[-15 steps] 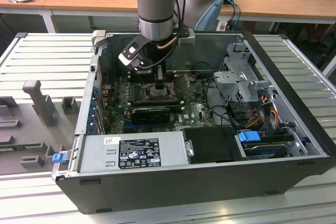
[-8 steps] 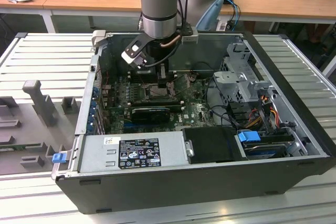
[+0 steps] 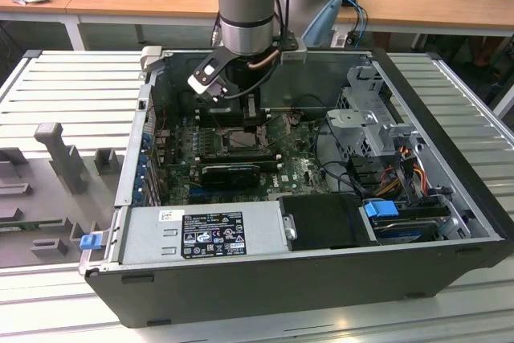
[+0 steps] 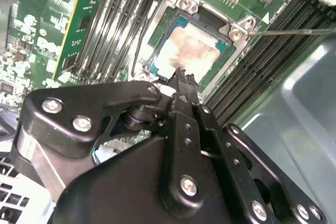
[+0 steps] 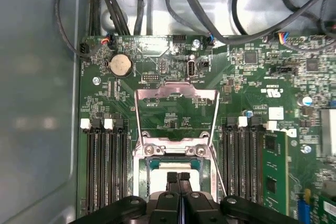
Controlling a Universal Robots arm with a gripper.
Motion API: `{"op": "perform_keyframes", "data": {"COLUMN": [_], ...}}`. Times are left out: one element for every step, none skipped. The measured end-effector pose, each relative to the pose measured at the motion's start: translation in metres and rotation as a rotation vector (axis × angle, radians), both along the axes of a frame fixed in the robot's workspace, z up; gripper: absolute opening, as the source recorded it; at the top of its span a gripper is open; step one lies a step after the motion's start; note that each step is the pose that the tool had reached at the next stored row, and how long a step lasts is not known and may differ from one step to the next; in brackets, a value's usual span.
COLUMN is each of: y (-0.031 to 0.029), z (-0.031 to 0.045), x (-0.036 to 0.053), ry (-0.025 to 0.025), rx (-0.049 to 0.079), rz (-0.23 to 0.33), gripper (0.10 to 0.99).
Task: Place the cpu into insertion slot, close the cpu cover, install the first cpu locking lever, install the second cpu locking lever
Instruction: 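Close the cpu cover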
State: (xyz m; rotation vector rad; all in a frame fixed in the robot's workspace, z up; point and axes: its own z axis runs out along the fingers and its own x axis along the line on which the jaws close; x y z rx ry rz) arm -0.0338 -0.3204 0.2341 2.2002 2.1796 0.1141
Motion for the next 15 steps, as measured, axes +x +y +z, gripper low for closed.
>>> {"op": "perform_keyframes", "data": {"y": [0.0,0.0,0.0,0.0,0.0,0.0,0.0,0.0,0.0,0.0,0.0,0.0,0.0,0.0,0.0], "z": [0.0019,0.0028,0.0028,0.0029,0.0029,0.004,0.0048,0.0054,0.0061,0.0098,0.0101,0.0101,0.0102,0.0101,0.0105], "x": [0.0,0.0,0.0008,0.0025,0.0048,0.0053,0.0053,0.0053,0.0053,0.0053,0.0084,0.01,0.011,0.0119,0.0123], "ry": [0.0,-0.0002,-0.0001,0.0,0.0,0.0001,0.0,0.0,0.0,0.0,0.0001,0.0001,0.0002,0.0001,0.0003], "rx": [0.0,0.0,0.0,0.0,0.0,0.0,0.0,0.0,0.001,0.0,0.0,0.0,0.0,0.0,0.0], "rz": [0.0,0.0,0.0,0.0,0.0,-0.001,-0.001,-0.002,-0.003,-0.004,-0.004,-0.004,-0.004,-0.004,-0.004], "gripper": [0.106,0.106,0.106,0.106,0.106,0.106,0.106,0.106,0.106,0.106,0.106,0.106,0.106,0.106,0.106]}}
